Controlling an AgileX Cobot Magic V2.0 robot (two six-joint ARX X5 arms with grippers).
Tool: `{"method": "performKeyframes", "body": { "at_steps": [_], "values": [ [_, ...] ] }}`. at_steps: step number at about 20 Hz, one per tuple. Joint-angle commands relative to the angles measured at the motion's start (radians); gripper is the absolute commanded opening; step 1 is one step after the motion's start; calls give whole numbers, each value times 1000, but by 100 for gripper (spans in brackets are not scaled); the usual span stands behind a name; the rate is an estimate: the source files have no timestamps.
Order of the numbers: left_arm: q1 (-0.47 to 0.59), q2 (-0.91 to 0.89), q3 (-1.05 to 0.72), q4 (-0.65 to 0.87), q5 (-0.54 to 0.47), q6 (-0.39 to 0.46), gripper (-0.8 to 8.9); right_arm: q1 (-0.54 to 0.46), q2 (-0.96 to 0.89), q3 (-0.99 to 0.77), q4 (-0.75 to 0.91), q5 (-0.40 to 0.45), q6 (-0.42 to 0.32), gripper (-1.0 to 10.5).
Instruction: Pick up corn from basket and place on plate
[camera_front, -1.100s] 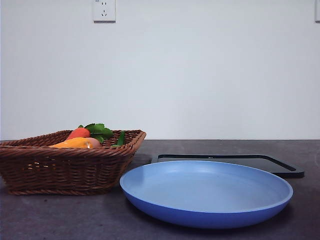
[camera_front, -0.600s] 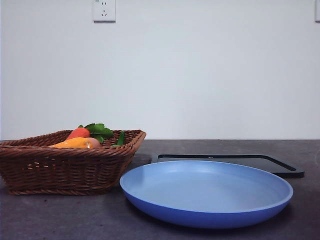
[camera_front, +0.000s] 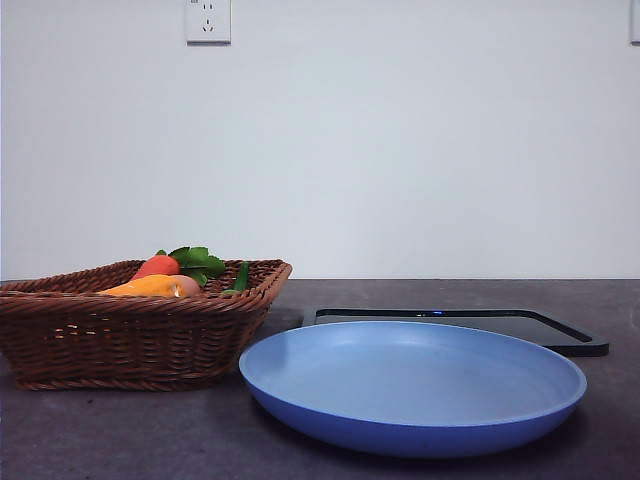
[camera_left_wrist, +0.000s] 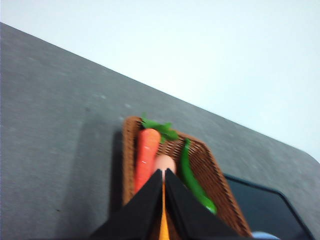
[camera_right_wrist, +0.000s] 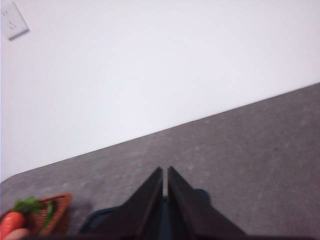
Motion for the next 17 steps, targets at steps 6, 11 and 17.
{"method": "performKeyframes", "body": {
  "at_steps": [6, 11, 17],
  "values": [
    [3, 169, 225, -146, 155, 131, 7, 0, 114, 227, -194, -95, -96, 3],
    [2, 278, 351, -304, 261, 269, 7, 0, 221, 353, -392, -217, -214, 3],
    [-10, 353, 443, -480, 301, 382, 7, 14, 336, 454, -617, -308, -380, 3]
  ]
}}
